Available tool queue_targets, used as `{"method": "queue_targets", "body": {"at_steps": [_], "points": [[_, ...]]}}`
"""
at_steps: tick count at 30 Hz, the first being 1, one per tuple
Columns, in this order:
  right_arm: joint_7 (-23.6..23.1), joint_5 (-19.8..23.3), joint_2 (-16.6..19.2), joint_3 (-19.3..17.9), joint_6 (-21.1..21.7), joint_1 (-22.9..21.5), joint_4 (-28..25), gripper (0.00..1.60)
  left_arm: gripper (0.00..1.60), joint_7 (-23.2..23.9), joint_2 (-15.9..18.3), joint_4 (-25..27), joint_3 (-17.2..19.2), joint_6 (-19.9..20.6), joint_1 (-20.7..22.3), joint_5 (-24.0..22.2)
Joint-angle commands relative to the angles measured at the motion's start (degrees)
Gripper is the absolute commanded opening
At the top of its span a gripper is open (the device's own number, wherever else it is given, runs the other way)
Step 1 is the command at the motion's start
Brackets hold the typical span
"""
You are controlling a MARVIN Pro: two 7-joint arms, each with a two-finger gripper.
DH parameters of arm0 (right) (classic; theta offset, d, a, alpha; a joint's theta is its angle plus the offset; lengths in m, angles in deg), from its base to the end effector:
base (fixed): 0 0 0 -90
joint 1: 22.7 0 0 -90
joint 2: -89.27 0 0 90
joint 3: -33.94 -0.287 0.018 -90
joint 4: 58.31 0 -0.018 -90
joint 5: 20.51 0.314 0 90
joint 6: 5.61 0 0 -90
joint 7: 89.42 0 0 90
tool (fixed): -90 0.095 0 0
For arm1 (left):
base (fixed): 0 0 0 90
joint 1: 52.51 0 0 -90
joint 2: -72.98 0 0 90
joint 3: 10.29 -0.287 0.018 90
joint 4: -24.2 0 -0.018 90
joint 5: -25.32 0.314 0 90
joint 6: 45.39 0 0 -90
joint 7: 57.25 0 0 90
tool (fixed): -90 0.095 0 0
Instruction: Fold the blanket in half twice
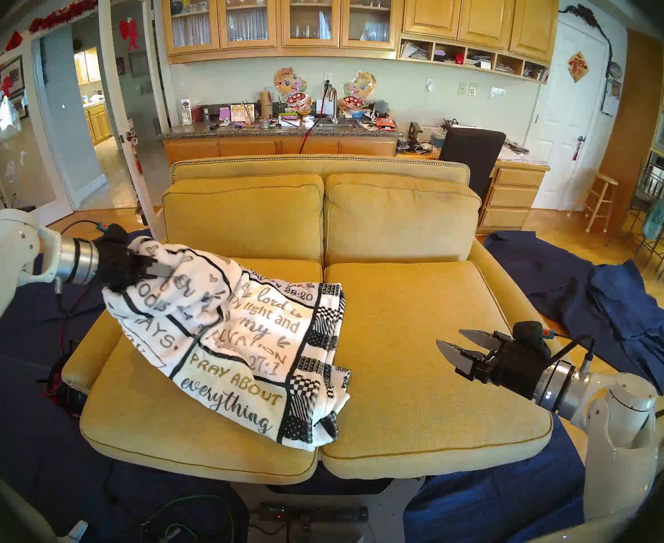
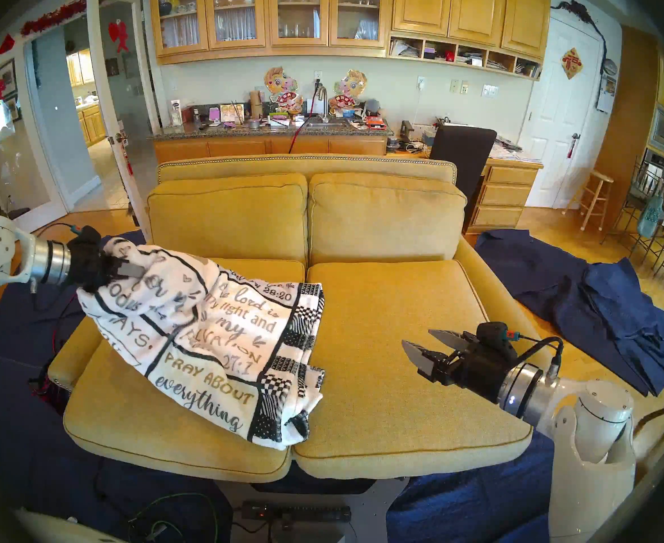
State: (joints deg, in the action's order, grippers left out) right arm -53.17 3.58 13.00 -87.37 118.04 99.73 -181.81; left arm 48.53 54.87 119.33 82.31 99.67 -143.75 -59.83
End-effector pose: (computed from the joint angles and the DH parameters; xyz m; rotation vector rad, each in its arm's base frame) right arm 0.2325 -0.1204 -0.2354 -2.1150 -0.3685 -1.4047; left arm 0.3828 0.2218 -0.1434 2.4929 -0.1238 0.8558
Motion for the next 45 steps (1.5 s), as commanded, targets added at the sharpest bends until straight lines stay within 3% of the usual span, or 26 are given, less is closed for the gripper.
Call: {"method": "queue_targets", "body": {"at_steps": [1,3,14,28,35,43,45], "points": [[-0.12,0.23,0.12,-0.07,-0.24,-0.60,-0.83,1.60,0.00,3.26,-0.70,6.55,-2.38,-0.06,1.22,0.26],[-0.12,0.20,0.14,-0.06,-0.22,-0.57,-0.75,1.60,0.00,3.67,-1.43,9.97,-4.51,-0.24,1.00,1.02],[-0.13,0.08,0.20,-0.01,-0.22,-0.56,-0.45,1.60,0.00,4.36,-5.03,17.71,-11.22,-0.91,1.31,3.61],[-0.17,-0.08,0.28,0.02,-0.24,-0.62,-0.25,1.60,0.00,2.20,-12.29,27.86,-18.43,-2.84,5.51,8.25],[-0.22,-0.06,0.31,0.02,-0.29,-0.73,-0.39,1.60,0.00,-3.22,-16.17,33.28,-22.02,-3.78,7.95,13.43],[-0.29,0.03,0.29,-0.02,-0.34,-0.83,-0.66,1.60,0.00,-15.24,-20.50,39.07,-26.51,-3.68,10.22,22.07],[-0.30,0.05,0.27,-0.04,-0.35,-0.84,-0.74,1.60,0.00,-16.39,-21.45,39.11,-27.45,-3.42,10.81,24.52]]}}
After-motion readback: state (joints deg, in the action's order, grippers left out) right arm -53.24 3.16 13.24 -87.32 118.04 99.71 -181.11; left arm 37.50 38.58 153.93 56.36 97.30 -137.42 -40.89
